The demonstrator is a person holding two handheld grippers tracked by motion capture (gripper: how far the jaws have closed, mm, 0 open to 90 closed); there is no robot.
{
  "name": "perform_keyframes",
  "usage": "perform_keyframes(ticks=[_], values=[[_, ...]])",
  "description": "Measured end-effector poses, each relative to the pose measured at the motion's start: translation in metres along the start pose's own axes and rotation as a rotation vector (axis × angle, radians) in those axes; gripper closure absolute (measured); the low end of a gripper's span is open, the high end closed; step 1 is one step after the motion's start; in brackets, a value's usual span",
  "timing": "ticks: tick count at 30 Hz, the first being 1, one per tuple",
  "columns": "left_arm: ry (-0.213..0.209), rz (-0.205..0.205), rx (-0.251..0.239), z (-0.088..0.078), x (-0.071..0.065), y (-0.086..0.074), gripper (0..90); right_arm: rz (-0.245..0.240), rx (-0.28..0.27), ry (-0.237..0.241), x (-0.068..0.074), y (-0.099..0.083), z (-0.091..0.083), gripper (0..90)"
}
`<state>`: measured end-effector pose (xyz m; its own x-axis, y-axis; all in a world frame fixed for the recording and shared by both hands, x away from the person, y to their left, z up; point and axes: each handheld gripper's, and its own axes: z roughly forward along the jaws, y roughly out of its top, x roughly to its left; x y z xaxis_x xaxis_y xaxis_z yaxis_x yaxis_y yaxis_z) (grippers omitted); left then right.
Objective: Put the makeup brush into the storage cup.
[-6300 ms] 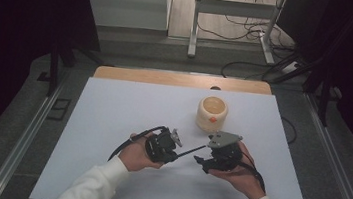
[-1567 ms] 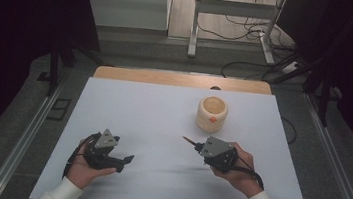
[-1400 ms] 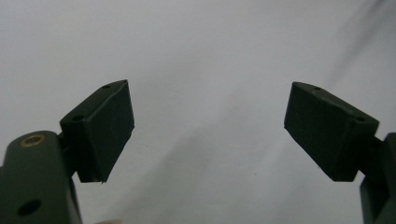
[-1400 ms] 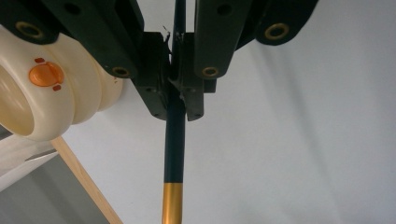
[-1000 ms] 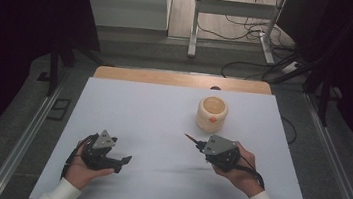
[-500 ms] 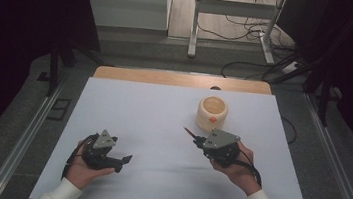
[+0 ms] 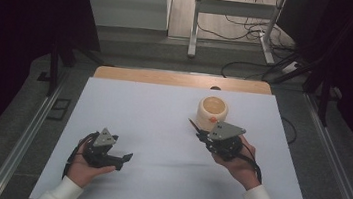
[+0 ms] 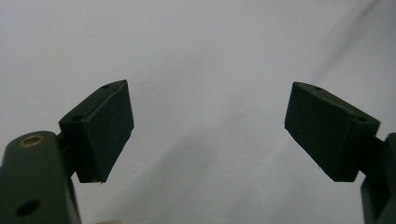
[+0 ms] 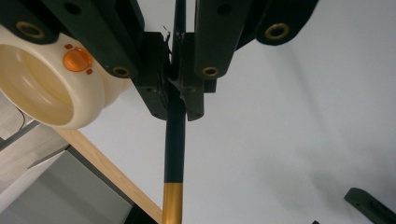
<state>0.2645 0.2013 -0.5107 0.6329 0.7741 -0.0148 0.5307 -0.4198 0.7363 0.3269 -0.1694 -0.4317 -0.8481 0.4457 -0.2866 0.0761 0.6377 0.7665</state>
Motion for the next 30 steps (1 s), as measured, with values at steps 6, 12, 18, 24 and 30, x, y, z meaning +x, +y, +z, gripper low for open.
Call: perform_keyframes(ticks=[6, 12, 18, 24, 30], values=[[0.000, 0.006, 0.000, 0.000, 0.001, 0.001, 16.2, 0.049, -0.020, -0.001, -0.009, 0.001, 0.000, 83.9], [0.000, 0.010, 0.003, 0.000, 0.001, 0.001, 16.2, 0.083, -0.032, 0.004, -0.014, 0.006, 0.005, 83.9], [-0.001, 0.003, -0.004, 0.000, 0.001, 0.002, 16.2, 0.090, -0.055, 0.007, -0.017, 0.014, 0.010, 83.9], [0.003, 0.010, 0.001, 0.001, -0.001, 0.002, 16.1, 0.115, -0.073, 0.012, -0.021, 0.019, 0.017, 83.9], [0.008, 0.010, 0.006, 0.000, 0.000, 0.002, 16.0, 0.137, -0.099, 0.007, -0.029, 0.021, 0.017, 83.9]])
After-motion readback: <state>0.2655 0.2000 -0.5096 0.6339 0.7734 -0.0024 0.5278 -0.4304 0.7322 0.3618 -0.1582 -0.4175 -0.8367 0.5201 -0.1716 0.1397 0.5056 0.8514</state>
